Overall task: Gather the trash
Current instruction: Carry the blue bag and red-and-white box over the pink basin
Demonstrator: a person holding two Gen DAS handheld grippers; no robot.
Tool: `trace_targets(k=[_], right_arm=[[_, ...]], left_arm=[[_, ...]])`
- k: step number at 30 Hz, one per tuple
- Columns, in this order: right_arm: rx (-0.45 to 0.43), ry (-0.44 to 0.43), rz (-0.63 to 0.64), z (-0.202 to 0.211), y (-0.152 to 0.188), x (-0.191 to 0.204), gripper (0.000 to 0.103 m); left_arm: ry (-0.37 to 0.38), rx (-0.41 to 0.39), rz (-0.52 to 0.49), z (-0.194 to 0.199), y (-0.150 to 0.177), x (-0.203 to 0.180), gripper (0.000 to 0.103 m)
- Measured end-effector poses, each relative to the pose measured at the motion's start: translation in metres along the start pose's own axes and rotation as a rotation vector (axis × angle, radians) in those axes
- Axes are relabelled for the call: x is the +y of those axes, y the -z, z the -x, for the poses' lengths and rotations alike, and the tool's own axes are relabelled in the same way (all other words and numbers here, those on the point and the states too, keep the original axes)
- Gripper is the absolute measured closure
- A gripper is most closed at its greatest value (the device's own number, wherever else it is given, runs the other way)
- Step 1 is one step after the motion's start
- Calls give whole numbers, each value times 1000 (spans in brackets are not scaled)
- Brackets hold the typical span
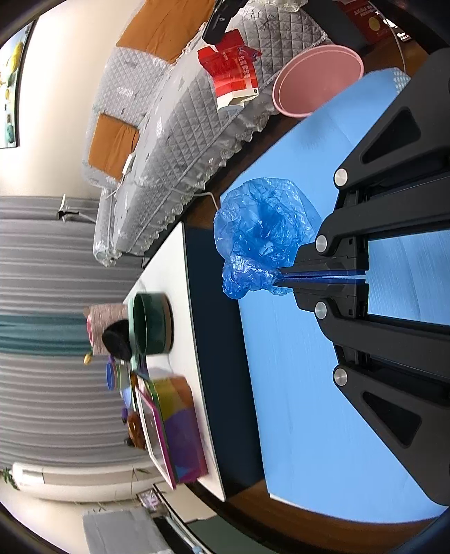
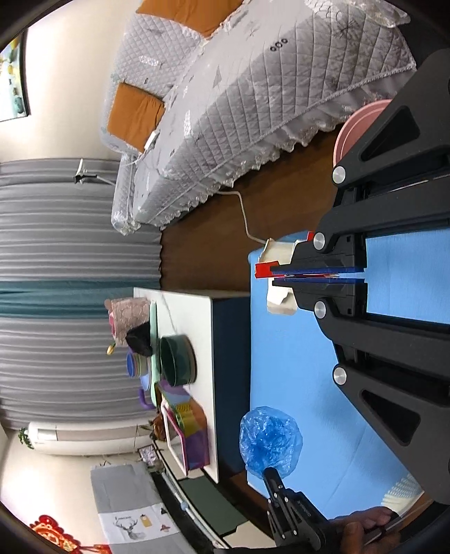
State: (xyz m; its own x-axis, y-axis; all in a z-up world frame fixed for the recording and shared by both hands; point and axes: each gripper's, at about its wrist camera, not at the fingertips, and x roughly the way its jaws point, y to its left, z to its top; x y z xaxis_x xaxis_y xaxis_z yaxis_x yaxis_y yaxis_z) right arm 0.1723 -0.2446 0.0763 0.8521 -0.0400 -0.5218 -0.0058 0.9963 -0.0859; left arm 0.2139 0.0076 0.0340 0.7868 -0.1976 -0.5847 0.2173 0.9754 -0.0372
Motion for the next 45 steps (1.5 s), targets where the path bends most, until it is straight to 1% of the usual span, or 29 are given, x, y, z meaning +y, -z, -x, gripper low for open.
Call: trace_targets(k=[5, 13, 26, 32, 45], right_arm=[[-16, 39, -22, 8, 0, -21, 101], [-4, 93, -60, 13, 6, -57, 101], [20, 147, -101, 14, 18, -109, 101], [34, 172, -108, 12, 24, -126, 101], [82, 230, -123, 9, 43, -167, 101]], left_arm=[[30, 8, -25, -9, -3, -27, 103], [69, 16, -50, -22, -5, -71, 103], [127, 37, -89, -41, -6, -125, 103], [161, 44, -101, -47, -7, -151, 103], [231, 82, -187, -59, 9, -217, 103]])
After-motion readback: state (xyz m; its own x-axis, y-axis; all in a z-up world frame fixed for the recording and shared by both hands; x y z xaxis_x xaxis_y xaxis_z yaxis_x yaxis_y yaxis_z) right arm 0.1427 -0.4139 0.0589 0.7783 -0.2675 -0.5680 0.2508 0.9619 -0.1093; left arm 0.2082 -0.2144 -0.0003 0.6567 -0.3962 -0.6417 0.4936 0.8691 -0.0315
